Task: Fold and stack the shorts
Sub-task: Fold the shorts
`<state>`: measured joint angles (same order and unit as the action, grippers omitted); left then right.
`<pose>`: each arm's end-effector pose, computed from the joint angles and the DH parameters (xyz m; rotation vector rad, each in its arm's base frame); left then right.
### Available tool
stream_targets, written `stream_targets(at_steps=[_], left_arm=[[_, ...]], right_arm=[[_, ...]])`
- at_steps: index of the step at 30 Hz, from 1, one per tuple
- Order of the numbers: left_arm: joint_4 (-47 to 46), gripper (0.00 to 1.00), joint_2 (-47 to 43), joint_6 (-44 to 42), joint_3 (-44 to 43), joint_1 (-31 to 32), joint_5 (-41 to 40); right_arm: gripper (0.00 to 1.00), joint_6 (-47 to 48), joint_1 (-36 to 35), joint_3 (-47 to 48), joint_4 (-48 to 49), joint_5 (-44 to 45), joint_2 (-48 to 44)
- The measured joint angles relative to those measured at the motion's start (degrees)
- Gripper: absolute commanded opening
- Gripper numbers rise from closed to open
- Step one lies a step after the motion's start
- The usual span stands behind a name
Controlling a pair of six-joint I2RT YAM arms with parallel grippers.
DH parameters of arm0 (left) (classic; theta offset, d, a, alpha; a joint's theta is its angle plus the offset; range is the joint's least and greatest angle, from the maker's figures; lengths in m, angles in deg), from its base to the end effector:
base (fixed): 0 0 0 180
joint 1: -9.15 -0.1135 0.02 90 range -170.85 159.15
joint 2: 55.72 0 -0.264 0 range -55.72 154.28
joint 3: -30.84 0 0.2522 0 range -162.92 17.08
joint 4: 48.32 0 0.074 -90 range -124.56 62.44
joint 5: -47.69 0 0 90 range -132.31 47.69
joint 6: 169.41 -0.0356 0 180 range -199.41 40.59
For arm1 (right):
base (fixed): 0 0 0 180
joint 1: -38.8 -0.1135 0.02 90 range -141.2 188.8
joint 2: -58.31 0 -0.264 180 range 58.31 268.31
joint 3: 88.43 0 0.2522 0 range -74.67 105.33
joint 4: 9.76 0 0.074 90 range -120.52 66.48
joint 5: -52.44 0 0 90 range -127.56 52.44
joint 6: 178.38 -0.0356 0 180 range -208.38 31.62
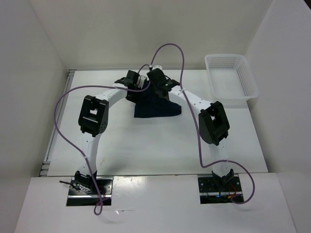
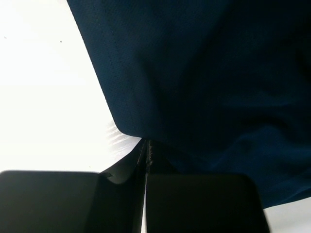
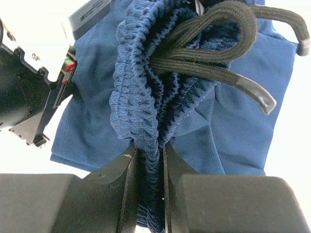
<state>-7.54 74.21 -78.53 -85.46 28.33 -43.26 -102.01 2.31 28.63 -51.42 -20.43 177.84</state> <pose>0.4709 -0.1632 0.1674 0.3948 2.4934 -0.1205 0.3918 0.2768 0.2571 -0.3116 2.2796 0.0983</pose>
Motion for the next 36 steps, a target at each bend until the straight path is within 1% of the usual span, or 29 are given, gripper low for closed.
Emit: stream_targets(at_steps=[1, 2, 3, 4, 5, 6, 7, 8, 10, 11, 14, 17, 19, 20, 24, 26, 29, 32, 36], left_arm=[[0.00, 0.00, 0.07, 0.52, -0.07, -0.20, 0.26], [-0.02, 0.00, 0.09, 0.94, -0.11, -0.37, 0.42], [-0.04, 0.00, 0.09, 1.14, -0.11, -0.59, 0.55], [-0.07, 0.01, 0.11, 1.31, -0.11, -0.83, 0.74], [-0.09, 0.03, 0.11, 1.42, -0.11, -1.07, 0.85], [-0.13, 0.06, 0.11, 1.73, -0.13, -1.44, 0.85], [-0.15, 0.17, 0.11, 2.16, -0.13, -1.92, 0.85], [-0.22, 0.23, 0.11, 2.12, -0.13, -2.43, 0.85], [-0.33, 0.36, 0.11, 2.19, -0.13, -3.96, 0.83], [-0.33, 0.41, 0.09, 2.05, -0.13, -4.76, 0.85], [-0.26, 0.50, 0.00, 2.10, -0.11, -7.28, 0.72], [-0.07, 0.53, -0.07, 1.49, -0.26, -9.31, -0.24], [0.68, 0.57, -0.13, 0.70, -0.85, -9.97, -1.46], [1.09, 0.57, -0.42, 0.59, -0.87, -10.05, -1.88], [3.96, 0.63, -3.61, 0.48, -0.87, -8.79, -2.54], [5.29, 0.65, -6.16, 0.37, -1.22, -7.30, -2.08], [6.86, 0.65, -9.49, 0.35, -3.08, -5.07, -1.22], [7.82, 0.65, -11.65, 0.35, -4.52, -3.17, 0.35], [9.84, 0.62, -13.16, 0.35, -4.70, -0.98, 3.15]], right_arm=[[0.00, 0.39, -0.33, 0.00, 0.57, 0.02, 0.57], [0.05, 0.92, -0.70, 0.00, 1.40, 0.04, 1.11], [0.14, 1.57, -1.01, 0.00, 2.25, 0.02, 1.77], [0.32, 2.36, -1.40, 0.00, 2.80, -0.04, 2.47], [0.41, 3.04, -1.81, 0.00, 3.26, -0.20, 3.02], [0.48, 3.93, -2.21, 0.00, 3.67, -0.68, 3.56], [0.53, 4.68, -2.64, 0.00, 4.00, -1.42, 3.87], [0.55, 5.40, -3.04, 0.00, 4.26, -2.45, 4.04], [0.55, 7.37, -3.69, 0.00, 4.52, -5.73, 4.04], [0.57, 8.37, -3.91, 0.00, 4.74, -7.85, 3.91], [0.57, 11.63, -4.26, 0.00, 4.79, -15.63, 3.37], [0.57, 15.34, -5.20, 0.00, 5.27, -23.87, 1.40], [0.52, 17.42, -6.54, -0.11, 5.86, -26.47, -0.74], [0.51, 18.23, -7.02, -0.52, 6.36, -26.91, -2.05], [0.50, 21.20, -7.72, -5.79, 8.52, -26.38, -9.97], [0.50, 22.21, -6.12, -9.70, 9.57, -24.90, -13.86], [0.50, 24.48, -2.71, -16.15, 11.74, -21.49, -17.79], [0.50, 25.92, 0.44, -21.16, 13.09, -18.82, -17.90], [0.54, 27.02, 4.07, -25.79, 13.31, -18.21, -16.72]])
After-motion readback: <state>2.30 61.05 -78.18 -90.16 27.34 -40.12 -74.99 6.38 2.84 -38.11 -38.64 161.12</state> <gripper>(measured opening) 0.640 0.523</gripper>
